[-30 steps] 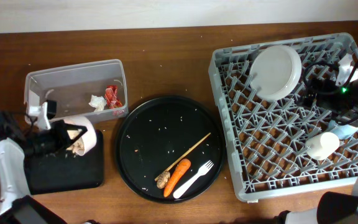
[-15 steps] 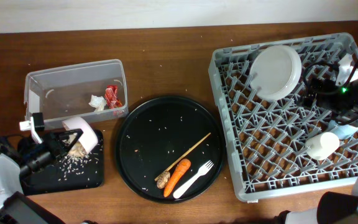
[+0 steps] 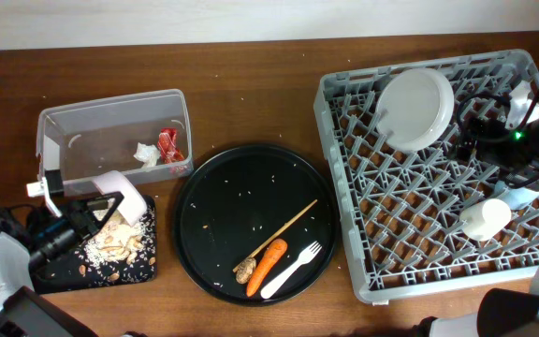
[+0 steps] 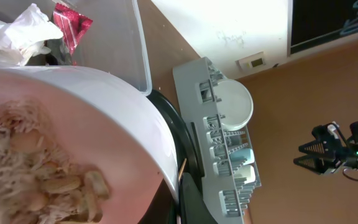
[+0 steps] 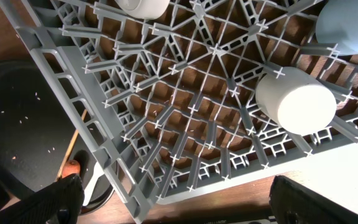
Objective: Sort waste into correct bins and load items into the dishwasher rack
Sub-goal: 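Tip the bowl with the left gripper to pour rice onto the rectangular tray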
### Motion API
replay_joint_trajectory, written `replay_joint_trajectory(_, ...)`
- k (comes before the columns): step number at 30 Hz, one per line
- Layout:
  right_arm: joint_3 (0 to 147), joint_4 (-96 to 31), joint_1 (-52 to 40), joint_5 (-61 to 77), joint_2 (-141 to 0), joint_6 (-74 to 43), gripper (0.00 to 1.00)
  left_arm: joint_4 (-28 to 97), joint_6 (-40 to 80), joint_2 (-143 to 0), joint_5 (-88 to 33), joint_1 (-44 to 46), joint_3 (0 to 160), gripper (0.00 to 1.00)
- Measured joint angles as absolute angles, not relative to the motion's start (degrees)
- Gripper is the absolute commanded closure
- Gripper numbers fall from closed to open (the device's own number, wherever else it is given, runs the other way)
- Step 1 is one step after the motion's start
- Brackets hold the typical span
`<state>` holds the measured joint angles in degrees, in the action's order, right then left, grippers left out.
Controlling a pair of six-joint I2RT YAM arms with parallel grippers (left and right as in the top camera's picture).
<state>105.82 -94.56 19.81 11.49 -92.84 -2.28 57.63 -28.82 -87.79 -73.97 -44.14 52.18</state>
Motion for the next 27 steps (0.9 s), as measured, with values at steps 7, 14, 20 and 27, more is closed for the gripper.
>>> replay_joint_trajectory(7,105.8,-94.8,19.8,11.5,-92.8,-2.3,0.02,60.1,-32.1,-87.9,-75.9,-44.2,51.7,1.0)
replay_joint_trajectory(14,105.8,-95.2,19.8,11.5,-92.8,-2.3,0.02,63.1,-33.7,-89.2,-76.6,-46.7,51.6,1.0)
replay_joint_trajectory(20,105.8,-95.8,19.8,11.4,-92.8,-2.3,0.02,64.3,-35.2,-89.8,-78.3,-48.3,51.6,1.0)
replay_joint_trajectory(27,105.8,-96.1,19.8,11.2,-92.8,-2.3,0.02,63.4,-36.0,-90.7,-79.3,-48.3,51.5,1.0)
